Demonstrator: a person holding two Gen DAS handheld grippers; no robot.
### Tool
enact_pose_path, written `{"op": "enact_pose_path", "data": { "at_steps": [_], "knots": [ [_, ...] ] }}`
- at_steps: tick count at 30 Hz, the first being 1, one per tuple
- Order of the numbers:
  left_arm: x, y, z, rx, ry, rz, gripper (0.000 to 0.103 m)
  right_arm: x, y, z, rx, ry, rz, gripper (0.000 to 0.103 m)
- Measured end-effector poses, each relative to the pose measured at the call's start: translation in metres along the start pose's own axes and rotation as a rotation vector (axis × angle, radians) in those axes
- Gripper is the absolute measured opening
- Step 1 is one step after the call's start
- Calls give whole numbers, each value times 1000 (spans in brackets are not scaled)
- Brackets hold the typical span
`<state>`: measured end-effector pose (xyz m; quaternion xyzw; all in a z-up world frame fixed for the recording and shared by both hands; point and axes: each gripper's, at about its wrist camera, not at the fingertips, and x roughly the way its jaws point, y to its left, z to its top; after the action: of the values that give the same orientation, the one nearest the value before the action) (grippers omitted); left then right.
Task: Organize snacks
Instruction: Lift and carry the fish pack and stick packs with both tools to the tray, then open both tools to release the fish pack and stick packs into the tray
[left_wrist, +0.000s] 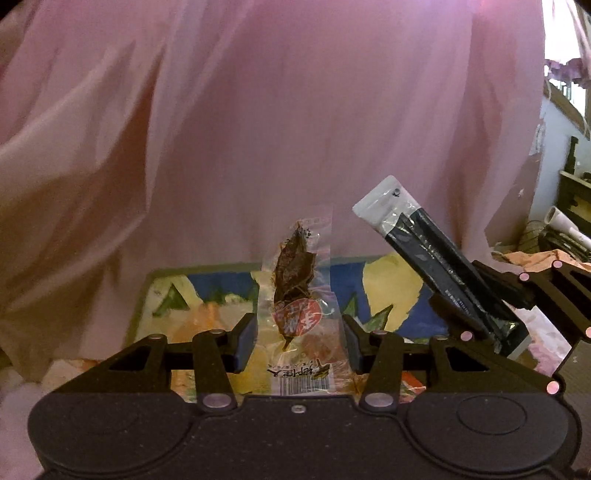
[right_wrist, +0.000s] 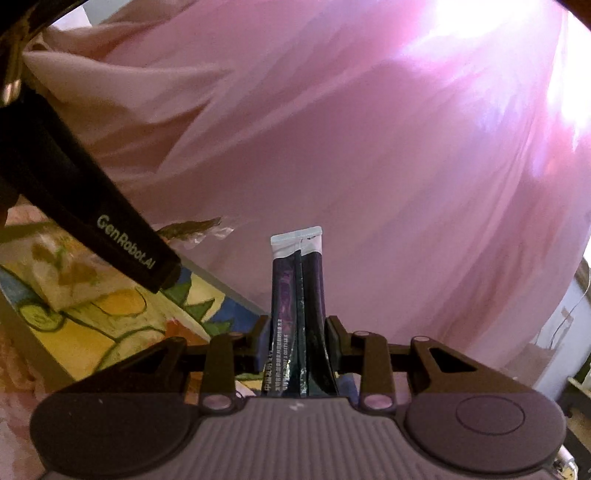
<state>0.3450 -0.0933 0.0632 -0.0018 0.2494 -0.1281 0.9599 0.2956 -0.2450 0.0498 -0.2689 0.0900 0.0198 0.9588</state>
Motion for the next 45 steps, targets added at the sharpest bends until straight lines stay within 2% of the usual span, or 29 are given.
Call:
{"op": "enact_pose_path", "data": {
  "at_steps": [7, 19, 23, 25, 29, 34, 42, 45],
  "knots": [
    [20, -7, -12, 9, 33, -11, 51, 15, -6, -13, 46, 61, 19, 35],
    [35, -13, -12, 26, 60, -3, 51, 40, -18, -30, 216, 218, 150, 37],
    [38, -14, -10, 16, 74, -15, 52, 38, -21, -30, 251, 221, 163, 41],
    [38, -13, -10, 0, 75, -24, 52, 34, -19, -30, 261, 208, 160, 53],
    [29, -12, -6, -36, 57, -23, 57, 23, -24, -24, 267, 173, 149, 64],
    [5, -12, 2, -65, 2, -24, 75, 1, -40, -12, 292, 125, 119, 85],
    [-49, -9, 10, -107, -112, -14, 99, -47, -70, 3, 378, 38, 79, 100],
    [-72, -9, 11, -118, -144, -20, 102, -66, -76, 7, 407, 8, 72, 103]
  ]
}}
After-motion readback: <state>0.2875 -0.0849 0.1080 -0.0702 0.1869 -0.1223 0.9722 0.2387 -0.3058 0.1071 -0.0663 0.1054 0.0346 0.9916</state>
